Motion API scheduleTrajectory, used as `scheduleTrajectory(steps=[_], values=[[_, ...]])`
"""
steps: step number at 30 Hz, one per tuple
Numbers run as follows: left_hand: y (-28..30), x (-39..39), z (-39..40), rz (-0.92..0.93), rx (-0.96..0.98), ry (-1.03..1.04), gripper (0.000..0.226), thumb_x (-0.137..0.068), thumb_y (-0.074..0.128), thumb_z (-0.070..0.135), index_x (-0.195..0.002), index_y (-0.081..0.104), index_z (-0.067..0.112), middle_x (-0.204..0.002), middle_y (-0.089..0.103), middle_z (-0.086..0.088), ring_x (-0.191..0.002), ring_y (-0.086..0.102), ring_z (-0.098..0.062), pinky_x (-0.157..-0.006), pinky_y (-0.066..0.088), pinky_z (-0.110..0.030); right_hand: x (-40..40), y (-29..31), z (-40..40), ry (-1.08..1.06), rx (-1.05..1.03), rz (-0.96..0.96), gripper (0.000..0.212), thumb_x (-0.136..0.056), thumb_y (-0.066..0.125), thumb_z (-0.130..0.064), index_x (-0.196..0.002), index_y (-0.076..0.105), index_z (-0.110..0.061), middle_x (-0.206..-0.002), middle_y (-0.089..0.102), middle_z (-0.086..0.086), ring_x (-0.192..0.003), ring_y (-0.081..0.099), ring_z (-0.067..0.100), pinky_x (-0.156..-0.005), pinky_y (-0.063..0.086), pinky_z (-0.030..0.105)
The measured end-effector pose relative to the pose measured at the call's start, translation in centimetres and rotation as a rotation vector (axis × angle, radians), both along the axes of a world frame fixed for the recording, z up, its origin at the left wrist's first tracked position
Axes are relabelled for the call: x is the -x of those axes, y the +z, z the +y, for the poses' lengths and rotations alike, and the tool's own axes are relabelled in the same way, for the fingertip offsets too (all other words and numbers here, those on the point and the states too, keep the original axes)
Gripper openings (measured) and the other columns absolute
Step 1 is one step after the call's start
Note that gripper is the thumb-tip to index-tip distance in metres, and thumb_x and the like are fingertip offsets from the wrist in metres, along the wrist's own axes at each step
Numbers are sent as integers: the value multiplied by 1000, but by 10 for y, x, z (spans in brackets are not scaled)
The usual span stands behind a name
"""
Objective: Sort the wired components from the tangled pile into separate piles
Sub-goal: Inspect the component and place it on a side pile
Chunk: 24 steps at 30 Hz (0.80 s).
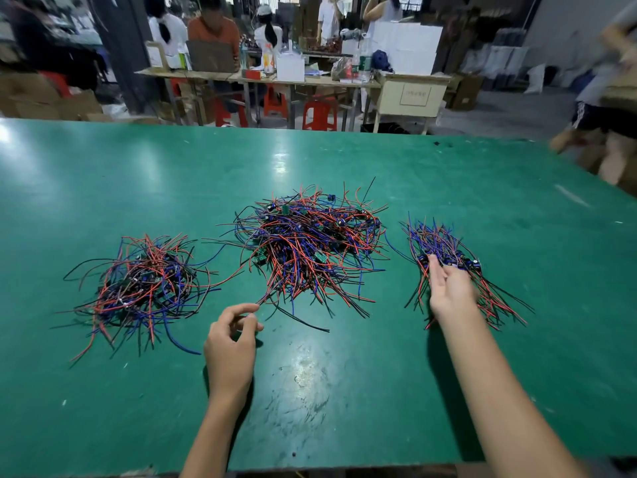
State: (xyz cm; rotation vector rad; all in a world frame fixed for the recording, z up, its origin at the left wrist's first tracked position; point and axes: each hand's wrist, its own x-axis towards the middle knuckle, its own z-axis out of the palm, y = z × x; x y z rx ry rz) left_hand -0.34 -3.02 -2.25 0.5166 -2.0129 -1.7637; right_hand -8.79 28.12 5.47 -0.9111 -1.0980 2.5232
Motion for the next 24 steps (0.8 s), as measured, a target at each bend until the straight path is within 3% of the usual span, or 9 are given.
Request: scheduleTrajectory(steps=[2,4,7,10,15,21,24], values=[[-1,0,0,0,-6,-8,24,-91,59,15,-90,73,35,-75,71,-1,-72,68,-15,-70,59,-39,6,-9,-12,-97,-93,63,13,-103,50,2,-102,62,2,-100,67,24,-66,67,9,-58,52,11],[-1,0,0,-3,-5,-18,23,-89,59,16,-90,73,34,-76,71,-2,-73,69,-17,-72,60,-42,6,-14,-29,44,-258,16,27,-96,57,8,-121,62,-1,-94,70,13,-68,65,12,-62,56,17],[-1,-1,0,-15,0,-19,22,-89,59,18,-91,73,34,-79,71,-4,-74,69,-17,-74,61,-45,12,-31,-46,377,-1056,-17,28,-96,62,-7,-122,68,-17,-108,68,4,-82,64,16,-80,54,32],[2,-2,0,-26,-1,-18,20,-87,58,22,-91,73,35,-78,71,-2,-74,70,-19,-75,62,-48,25,-38,-61,591,-1497,-74,33,-100,61,-29,-132,63,-23,-121,51,3,-103,55,20,-96,46,37],[4,-3,0,-36,0,-13,21,-87,58,22,-89,73,37,-75,72,2,-72,70,-16,-74,61,-48,28,-57,-77,422,-1584,-130,17,-99,63,-34,-101,70,-19,-100,47,-2,-99,58,25,-77,36,31],[1,-2,0,-41,59,-23,26,-91,61,16,-89,72,39,-75,71,2,-69,68,-11,-73,61,-45,-11,-62,-77,201,-1749,19,17,-99,63,-35,-94,73,-21,-92,64,-5,-90,52,18,-76,28,30],[2,-4,3,-47,115,-70,19,-87,60,27,-93,71,40,-78,71,1,-74,70,-12,-77,60,-44,-31,-61,-79,134,-1822,77,15,-98,65,-32,-91,72,-21,-86,65,-6,-82,49,17,-72,22,30]])
